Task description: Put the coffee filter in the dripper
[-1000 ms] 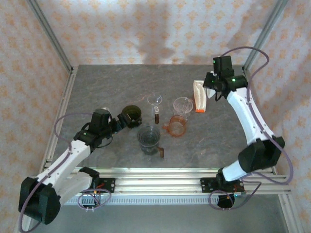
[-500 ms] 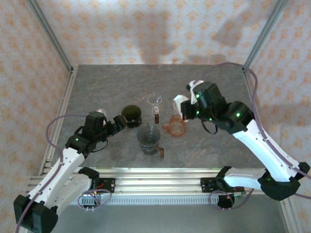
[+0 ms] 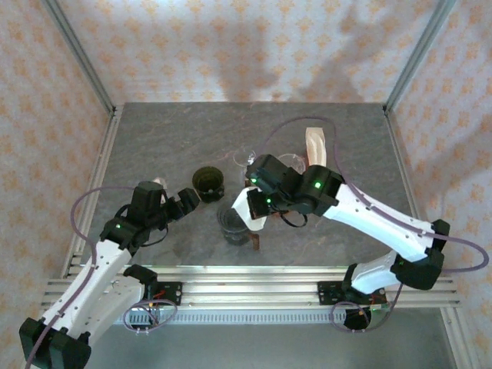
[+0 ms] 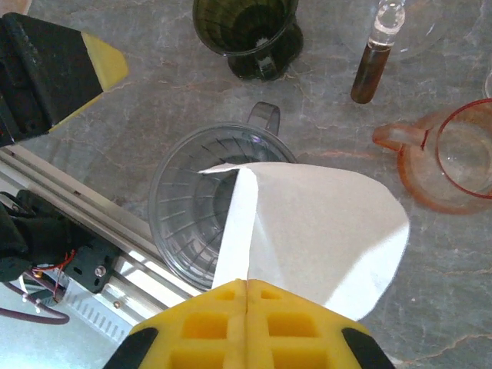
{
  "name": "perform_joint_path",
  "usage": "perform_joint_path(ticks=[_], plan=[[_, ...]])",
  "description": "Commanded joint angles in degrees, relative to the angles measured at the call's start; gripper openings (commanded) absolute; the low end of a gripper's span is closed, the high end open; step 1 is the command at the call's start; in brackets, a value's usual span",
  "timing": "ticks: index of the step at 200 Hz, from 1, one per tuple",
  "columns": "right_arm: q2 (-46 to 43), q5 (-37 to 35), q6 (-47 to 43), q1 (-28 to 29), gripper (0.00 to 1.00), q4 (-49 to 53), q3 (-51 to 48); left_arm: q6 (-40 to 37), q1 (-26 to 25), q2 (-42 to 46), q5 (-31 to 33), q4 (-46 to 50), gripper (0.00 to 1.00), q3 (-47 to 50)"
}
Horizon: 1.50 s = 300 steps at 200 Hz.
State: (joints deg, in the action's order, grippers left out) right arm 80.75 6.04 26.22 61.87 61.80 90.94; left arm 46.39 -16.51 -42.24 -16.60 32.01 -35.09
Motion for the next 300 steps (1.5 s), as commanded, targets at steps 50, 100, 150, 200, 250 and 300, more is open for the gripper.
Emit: perform_joint_path(ticks=[50,100,150,200,250,300], plan=[[12.99,1.96,4.27,2.1,0.0,8.49,13.52,-1.73,-0.36,0.39,-4.06,-0.79,1.0,-1.21],[19.22,1.67,4.05,2.28,0.0,8.02,15.63,-2.01,-0.36,1.0,-5.49,-0.89,1.0,-1.3],[21.61,1.05,4.2,2.29,0.01,6.08,13.93,-1.39,-0.36,1.81,-6.52,-1.68,1.0,-0.5],[19.19,1.25,3.71,2.38,0.41,3.68,13.3,-1.48,-0.36,1.94,-7.85,-1.94,0.99,-0.76],[10.76,-4.07,3.71,2.37,0.51,0.07,8.22,-2.41,-0.5,4.01,-8.46,-0.31,0.96,-2.98],[3.16,-9.5,1.24,1.37,0.58,-2.07,-0.25,-6.51,-8.31,5.11,-1.7,4.45,0.99,-9.54]])
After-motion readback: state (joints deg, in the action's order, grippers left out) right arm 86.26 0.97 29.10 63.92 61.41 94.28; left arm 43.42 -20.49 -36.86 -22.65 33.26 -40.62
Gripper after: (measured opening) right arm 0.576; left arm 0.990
